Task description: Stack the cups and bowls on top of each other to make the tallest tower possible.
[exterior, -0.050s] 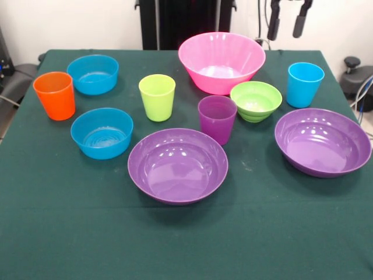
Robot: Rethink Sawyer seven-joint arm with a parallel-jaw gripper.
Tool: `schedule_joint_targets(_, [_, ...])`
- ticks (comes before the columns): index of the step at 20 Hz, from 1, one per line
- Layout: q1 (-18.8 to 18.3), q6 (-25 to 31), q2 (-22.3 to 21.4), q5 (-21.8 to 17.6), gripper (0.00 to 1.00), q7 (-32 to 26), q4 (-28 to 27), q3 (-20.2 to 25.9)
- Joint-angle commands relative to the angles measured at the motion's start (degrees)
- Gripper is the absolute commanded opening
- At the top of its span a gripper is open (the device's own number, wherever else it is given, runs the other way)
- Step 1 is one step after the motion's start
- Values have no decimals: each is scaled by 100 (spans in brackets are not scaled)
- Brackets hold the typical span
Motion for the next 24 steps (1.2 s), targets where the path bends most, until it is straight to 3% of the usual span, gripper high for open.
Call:
schedule_joint_targets(1, [-266,826,466,-273,100,-1274,-468,771])
schedule_joint_targets(24, [-1177,1570,836,-458,100,-1758,-916,1812])
